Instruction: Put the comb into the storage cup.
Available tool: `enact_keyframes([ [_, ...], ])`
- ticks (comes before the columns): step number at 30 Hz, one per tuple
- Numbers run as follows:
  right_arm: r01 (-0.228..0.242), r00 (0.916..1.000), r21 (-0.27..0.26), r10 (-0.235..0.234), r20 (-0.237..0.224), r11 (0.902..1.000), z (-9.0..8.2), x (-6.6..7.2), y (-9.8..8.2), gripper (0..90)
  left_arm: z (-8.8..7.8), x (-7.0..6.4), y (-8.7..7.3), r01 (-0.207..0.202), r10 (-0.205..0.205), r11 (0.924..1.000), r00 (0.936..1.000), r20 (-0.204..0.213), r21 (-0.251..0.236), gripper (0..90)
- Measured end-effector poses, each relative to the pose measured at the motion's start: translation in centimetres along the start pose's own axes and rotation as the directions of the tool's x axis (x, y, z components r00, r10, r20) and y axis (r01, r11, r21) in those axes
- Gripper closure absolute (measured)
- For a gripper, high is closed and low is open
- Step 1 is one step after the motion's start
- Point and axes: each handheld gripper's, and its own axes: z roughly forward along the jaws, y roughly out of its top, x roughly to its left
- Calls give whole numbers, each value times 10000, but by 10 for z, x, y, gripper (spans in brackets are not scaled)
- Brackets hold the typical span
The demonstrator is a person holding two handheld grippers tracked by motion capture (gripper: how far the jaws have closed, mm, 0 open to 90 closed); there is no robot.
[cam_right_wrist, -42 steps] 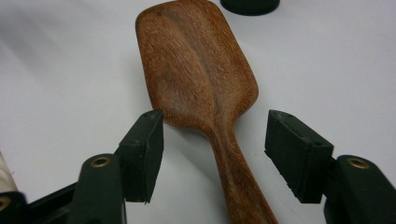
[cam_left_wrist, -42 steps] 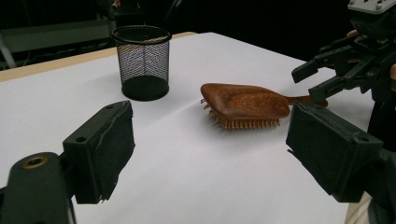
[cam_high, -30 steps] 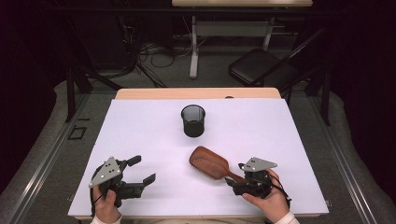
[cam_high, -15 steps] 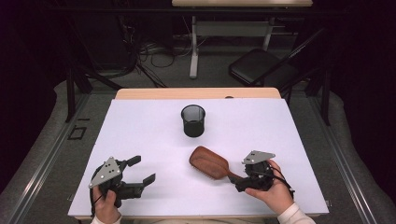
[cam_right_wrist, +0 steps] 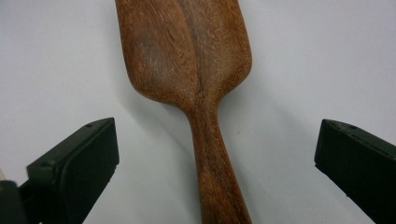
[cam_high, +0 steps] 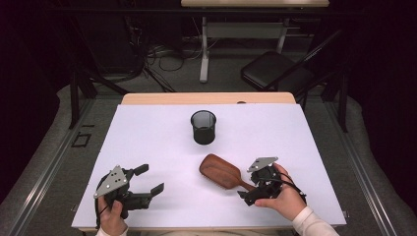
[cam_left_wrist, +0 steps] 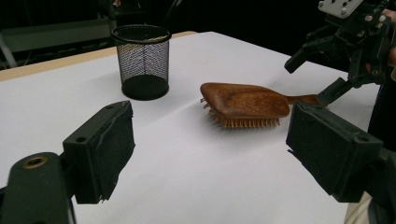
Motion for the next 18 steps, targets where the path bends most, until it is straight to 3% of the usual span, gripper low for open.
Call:
enact_keyframes([
  [18,810,9967,1147,-815,-5,9901,10,-5,13,69,0,0,0,4,-4,10000,10000,3,70,152],
])
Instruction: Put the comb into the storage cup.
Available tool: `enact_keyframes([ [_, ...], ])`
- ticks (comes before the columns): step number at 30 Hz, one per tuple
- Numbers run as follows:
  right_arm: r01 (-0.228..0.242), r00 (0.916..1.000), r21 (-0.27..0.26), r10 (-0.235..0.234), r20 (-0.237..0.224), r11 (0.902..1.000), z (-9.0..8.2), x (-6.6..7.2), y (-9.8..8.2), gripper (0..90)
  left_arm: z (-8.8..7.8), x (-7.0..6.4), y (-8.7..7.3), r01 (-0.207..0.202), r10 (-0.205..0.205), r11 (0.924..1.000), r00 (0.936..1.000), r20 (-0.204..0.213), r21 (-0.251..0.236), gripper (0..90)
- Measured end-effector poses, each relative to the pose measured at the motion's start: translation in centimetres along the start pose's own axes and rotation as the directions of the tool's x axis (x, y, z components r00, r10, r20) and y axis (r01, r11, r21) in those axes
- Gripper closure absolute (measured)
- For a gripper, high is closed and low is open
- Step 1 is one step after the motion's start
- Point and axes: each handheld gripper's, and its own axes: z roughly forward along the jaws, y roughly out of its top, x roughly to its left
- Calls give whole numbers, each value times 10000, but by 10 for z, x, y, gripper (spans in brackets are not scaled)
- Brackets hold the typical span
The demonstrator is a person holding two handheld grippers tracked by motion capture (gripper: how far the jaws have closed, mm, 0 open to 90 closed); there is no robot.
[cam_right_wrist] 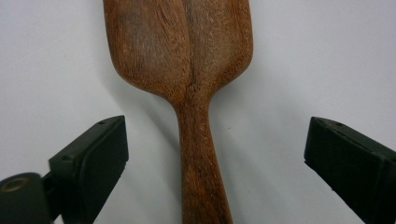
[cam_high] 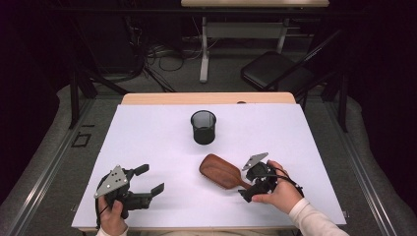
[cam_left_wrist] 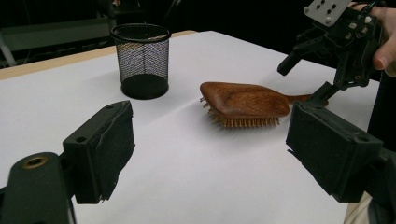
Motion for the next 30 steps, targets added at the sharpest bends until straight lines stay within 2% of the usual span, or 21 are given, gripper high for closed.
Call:
enact_keyframes([
  [13,536,9983,429,-526,-242,9976,5,1,7,189,0,0,0,-25,25,10000,10000,-29,1,152],
  [14,596,9978,541,-580,-307,9968,7,1,8,233,0,0,0,-35,35,10000,10000,-27,33,152],
  [18,760,9966,749,-734,-375,9943,9,2,10,280,0,0,0,-29,29,10000,10000,12,24,152],
  [25,777,9962,758,-744,-455,9941,10,1,11,323,0,0,0,-32,32,10000,10000,6,26,152],
  [28,613,9974,800,-580,-424,9949,11,0,12,336,0,0,0,-19,19,10000,10000,-42,7,152],
  [30,713,9968,742,-684,-407,9947,12,0,13,348,0,0,0,-29,29,10000,10000,-41,11,152],
])
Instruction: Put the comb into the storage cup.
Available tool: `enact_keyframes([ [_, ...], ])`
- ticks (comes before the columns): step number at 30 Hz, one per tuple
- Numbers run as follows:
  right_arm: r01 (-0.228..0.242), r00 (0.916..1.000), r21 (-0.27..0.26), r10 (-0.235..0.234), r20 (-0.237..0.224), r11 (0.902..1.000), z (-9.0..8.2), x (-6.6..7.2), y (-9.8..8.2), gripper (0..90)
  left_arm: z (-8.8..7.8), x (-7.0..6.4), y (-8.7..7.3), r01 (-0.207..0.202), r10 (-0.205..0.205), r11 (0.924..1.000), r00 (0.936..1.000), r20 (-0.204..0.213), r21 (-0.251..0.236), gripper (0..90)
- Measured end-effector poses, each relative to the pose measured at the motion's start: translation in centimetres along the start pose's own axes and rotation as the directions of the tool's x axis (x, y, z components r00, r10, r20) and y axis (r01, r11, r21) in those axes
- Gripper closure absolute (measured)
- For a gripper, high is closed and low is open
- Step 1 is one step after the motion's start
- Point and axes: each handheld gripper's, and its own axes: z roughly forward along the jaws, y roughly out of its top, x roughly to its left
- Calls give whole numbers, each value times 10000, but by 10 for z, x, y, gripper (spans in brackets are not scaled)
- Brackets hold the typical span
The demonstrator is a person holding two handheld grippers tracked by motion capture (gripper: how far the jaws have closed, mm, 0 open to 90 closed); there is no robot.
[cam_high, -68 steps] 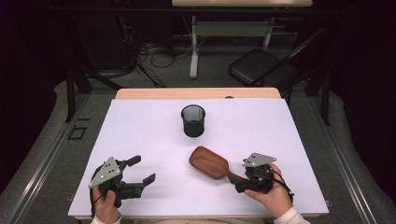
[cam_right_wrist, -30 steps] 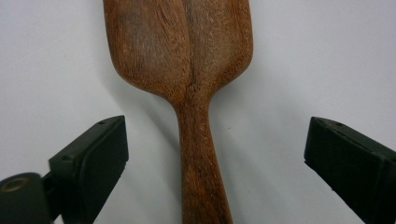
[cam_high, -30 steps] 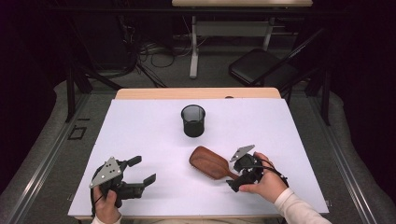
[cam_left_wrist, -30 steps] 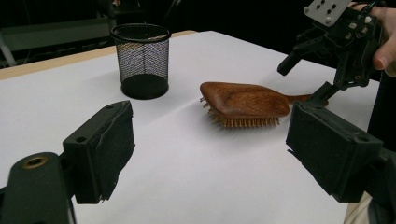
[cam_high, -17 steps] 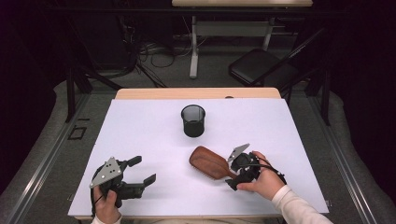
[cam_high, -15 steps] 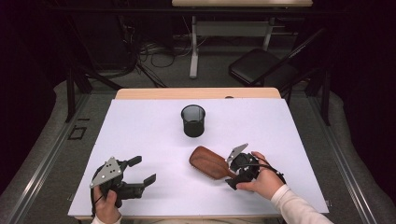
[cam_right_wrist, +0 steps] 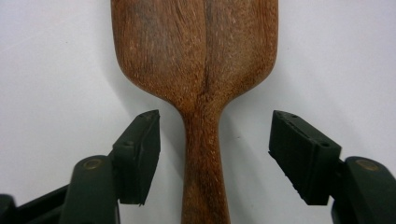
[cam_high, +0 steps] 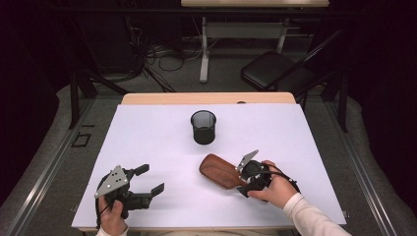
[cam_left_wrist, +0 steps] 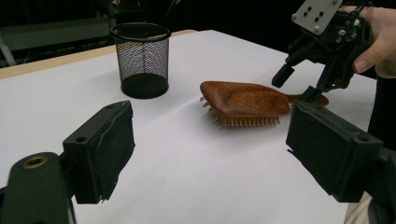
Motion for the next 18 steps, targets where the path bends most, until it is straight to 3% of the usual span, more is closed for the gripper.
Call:
enact_keyframes([
  [6,158,9998,38,-157,-127,9999,2,0,2,412,0,0,0,45,-45,10000,10000,-5,-5,152],
  [13,-7,10000,281,7,14,9996,3,0,4,415,0,0,0,48,-48,10000,10000,-9,-2,152],
  [18,-73,9999,550,79,-97,9985,5,-2,5,476,0,0,0,51,-51,10000,10000,14,-12,152],
])
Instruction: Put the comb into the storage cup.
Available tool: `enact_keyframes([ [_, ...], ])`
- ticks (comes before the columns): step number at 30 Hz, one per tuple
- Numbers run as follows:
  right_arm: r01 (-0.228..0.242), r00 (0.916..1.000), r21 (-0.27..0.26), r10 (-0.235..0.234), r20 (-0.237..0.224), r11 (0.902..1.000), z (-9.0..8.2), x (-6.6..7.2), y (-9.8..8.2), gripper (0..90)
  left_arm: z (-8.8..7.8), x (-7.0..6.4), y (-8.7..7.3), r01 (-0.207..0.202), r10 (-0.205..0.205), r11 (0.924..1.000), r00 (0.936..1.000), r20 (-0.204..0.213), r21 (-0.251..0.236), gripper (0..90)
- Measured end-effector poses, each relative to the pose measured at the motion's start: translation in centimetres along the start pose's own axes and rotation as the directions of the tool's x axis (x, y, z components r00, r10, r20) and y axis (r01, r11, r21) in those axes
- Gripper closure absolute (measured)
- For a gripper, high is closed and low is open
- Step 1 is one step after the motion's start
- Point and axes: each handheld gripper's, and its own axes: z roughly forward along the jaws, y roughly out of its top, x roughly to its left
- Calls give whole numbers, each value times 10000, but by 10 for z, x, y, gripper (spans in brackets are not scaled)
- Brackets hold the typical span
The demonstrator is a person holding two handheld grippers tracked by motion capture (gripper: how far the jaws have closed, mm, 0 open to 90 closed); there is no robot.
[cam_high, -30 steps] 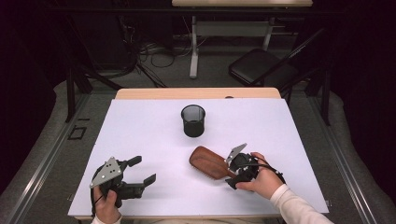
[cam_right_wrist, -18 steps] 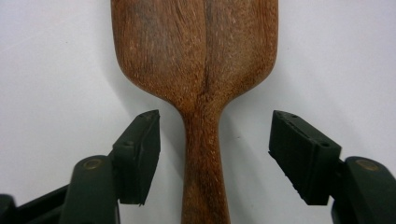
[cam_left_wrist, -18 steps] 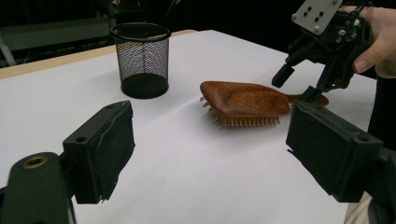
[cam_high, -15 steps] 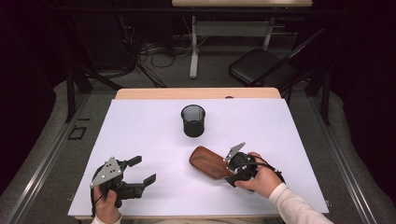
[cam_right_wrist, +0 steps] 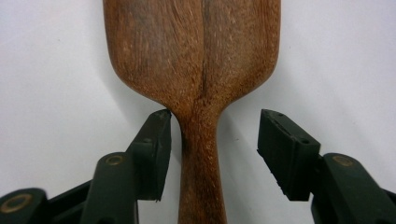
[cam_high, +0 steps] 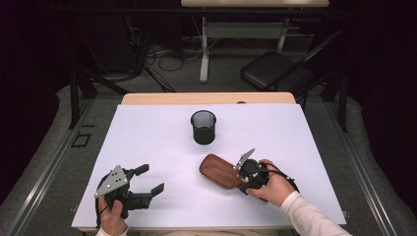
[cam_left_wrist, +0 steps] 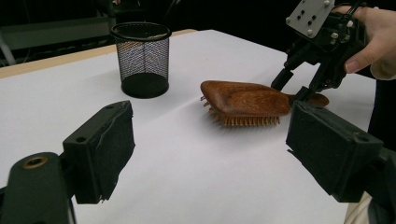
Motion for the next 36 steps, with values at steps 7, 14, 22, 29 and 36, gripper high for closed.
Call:
enact_keyframes([
  [7,125,9999,179,-123,-94,9998,3,1,1,545,0,0,0,-4,4,10000,10000,21,10,152],
  [14,243,9997,410,-241,-53,9989,6,2,1,589,0,1,0,-1,1,10000,10000,15,4,152],
  [22,392,9992,528,-389,-77,9978,9,4,3,645,0,1,0,-6,6,10000,10000,16,3,152],
  [29,412,9991,597,-403,-153,9974,10,4,3,690,0,1,0,4,-4,10000,10000,15,0,152],
  [36,412,9989,564,-398,-260,9976,10,4,3,717,0,1,0,12,-12,10000,10000,32,-1,152],
])
